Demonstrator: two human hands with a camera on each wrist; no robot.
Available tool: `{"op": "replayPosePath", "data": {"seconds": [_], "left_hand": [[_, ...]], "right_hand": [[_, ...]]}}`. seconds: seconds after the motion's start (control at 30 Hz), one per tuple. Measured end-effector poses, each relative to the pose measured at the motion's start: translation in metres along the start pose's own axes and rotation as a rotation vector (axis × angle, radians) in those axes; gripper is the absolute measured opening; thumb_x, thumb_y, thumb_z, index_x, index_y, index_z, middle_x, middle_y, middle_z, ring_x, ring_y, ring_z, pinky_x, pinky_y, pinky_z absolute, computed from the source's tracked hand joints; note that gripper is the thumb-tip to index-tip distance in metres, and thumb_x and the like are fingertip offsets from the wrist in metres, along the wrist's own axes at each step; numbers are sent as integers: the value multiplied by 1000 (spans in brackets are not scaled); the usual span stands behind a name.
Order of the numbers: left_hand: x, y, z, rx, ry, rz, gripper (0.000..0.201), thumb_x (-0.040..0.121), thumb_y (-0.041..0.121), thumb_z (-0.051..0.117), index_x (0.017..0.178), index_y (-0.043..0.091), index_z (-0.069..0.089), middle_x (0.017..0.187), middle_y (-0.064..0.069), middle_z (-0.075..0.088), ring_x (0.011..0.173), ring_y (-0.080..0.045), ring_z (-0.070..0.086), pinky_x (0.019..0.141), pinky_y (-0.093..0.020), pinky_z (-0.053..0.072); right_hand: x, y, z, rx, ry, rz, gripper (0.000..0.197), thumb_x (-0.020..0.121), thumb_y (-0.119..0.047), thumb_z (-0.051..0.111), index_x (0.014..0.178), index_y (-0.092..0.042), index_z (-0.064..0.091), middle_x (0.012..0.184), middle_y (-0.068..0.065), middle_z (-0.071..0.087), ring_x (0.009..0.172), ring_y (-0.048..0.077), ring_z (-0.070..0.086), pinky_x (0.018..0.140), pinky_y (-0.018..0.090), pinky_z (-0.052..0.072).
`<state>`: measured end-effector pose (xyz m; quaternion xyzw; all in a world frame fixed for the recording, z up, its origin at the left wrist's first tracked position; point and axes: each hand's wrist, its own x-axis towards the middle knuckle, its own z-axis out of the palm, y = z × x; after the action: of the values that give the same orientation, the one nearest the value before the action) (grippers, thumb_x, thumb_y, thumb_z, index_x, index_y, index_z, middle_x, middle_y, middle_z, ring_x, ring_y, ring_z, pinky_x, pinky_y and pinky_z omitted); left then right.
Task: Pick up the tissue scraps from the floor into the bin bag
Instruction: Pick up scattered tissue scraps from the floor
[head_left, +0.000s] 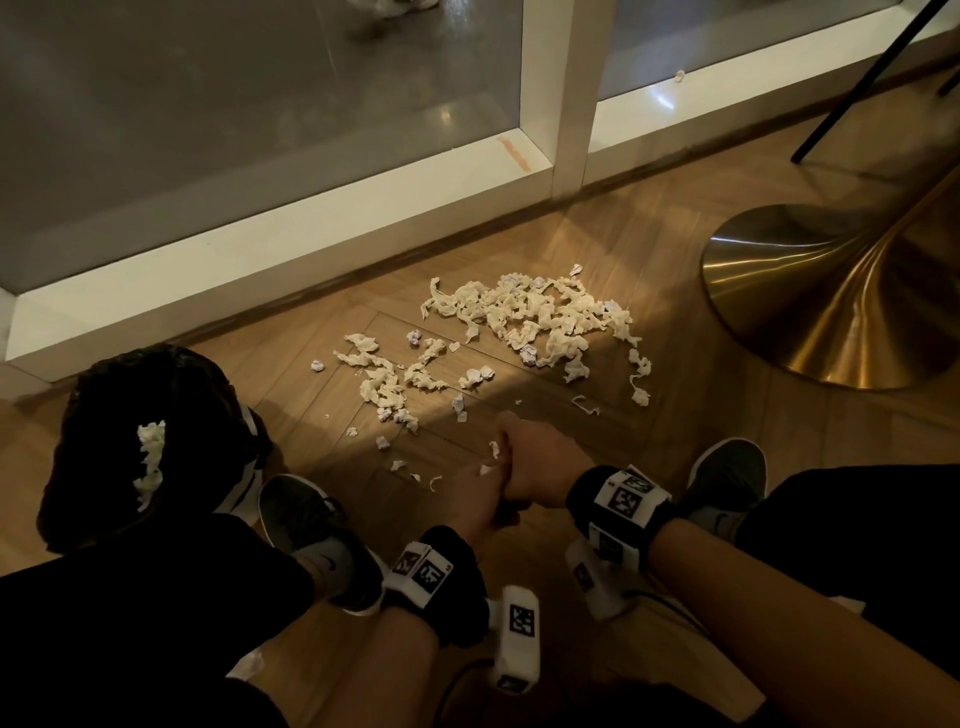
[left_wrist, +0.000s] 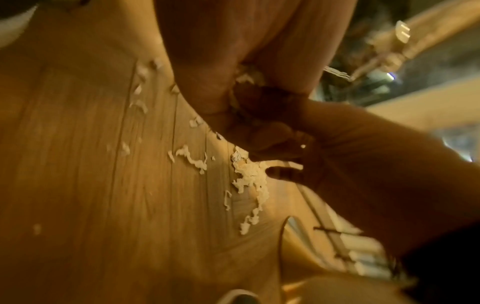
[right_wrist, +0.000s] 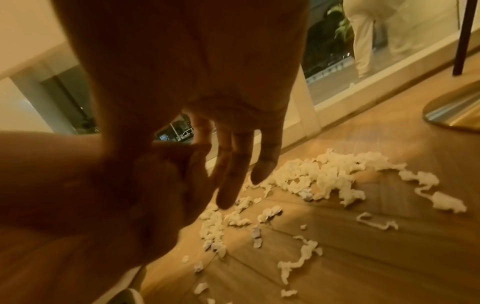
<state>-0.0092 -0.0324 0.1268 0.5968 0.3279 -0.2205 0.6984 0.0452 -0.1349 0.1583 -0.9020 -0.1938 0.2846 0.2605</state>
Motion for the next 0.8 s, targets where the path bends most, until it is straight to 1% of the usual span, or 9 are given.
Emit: {"op": "replayPosePath", "data": {"seconds": [0.07, 0.17, 0.33, 0.43, 0.5, 0.53, 0.6, 0.67, 0.8], "left_hand": [[-5, -1, 1, 136, -33, 19, 27, 97, 18, 45, 77, 9, 61, 68, -8, 63, 49, -16, 56, 44, -22, 37], [-8, -1, -3, 300, -70, 65, 32, 96, 20, 41, 69, 12, 57, 59, -6, 60, 40, -13, 45, 43, -19, 29], [1, 8, -9, 408, 2, 52, 34, 98, 15, 39, 68, 8, 51, 50, -4, 51, 27, -7, 39, 35, -18, 29], [11, 4, -18, 388, 67, 5, 27, 99, 11, 41, 77, 5, 56, 65, -10, 55, 44, -15, 50, 43, -22, 36], [16, -6, -26, 348, 80, -37, 19, 98, 15, 46, 97, 4, 61, 74, -10, 55, 57, -18, 46, 52, -25, 36], [17, -9, -29, 288, 93, -41, 22, 97, 21, 48, 101, 4, 62, 71, -7, 53, 57, -17, 44, 53, -26, 35], [17, -13, -32, 180, 141, -36, 26, 98, 31, 48, 80, 13, 56, 64, -2, 46, 53, -15, 40, 51, -25, 33], [16, -11, -32, 150, 168, -58, 36, 99, 37, 44, 67, 20, 47, 58, -1, 42, 47, -14, 36, 47, -23, 29], [14, -6, -35, -26, 116, -183, 63, 95, 61, 27, 48, 20, 33, 40, 3, 27, 34, -11, 20, 44, -17, 15]], "right_hand": [[0, 2, -5, -47, -64, -4, 50, 65, -24, 76, 105, -24, 45, 100, -5, 54, 85, 14, 55, 70, 32, 50], [0, 5, -5, -125, -130, -18, 61, 62, -30, 79, 113, -28, 46, 109, -7, 53, 93, 14, 54, 77, 34, 51], [-2, 0, 1, -188, -135, -144, 45, 74, -30, 72, 114, -21, 54, 112, -1, 55, 100, 17, 53, 83, 32, 47], [-2, -1, 3, -117, -156, -188, 47, 79, -33, 69, 121, -20, 54, 115, -2, 56, 99, 14, 53, 83, 30, 46], [-3, 0, 2, -75, -168, -184, 46, 81, -37, 68, 122, -21, 54, 118, -2, 56, 99, 13, 53, 81, 27, 44], [-3, 2, 0, -59, -156, -182, 45, 83, -37, 67, 123, -20, 55, 119, -1, 57, 100, 13, 53, 81, 27, 44], [-4, 5, -4, -36, -111, -172, 41, 86, -33, 64, 123, -17, 57, 120, 0, 59, 101, 13, 54, 81, 24, 43], [-4, 9, -5, -18, -72, -150, 38, 88, -32, 64, 121, -15, 59, 119, 0, 61, 97, 11, 55, 81, 23, 43], [-2, 14, 0, 23, -71, -112, 29, 89, -34, 62, 110, -14, 65, 108, 2, 65, 90, 9, 56, 82, 27, 48]]}}
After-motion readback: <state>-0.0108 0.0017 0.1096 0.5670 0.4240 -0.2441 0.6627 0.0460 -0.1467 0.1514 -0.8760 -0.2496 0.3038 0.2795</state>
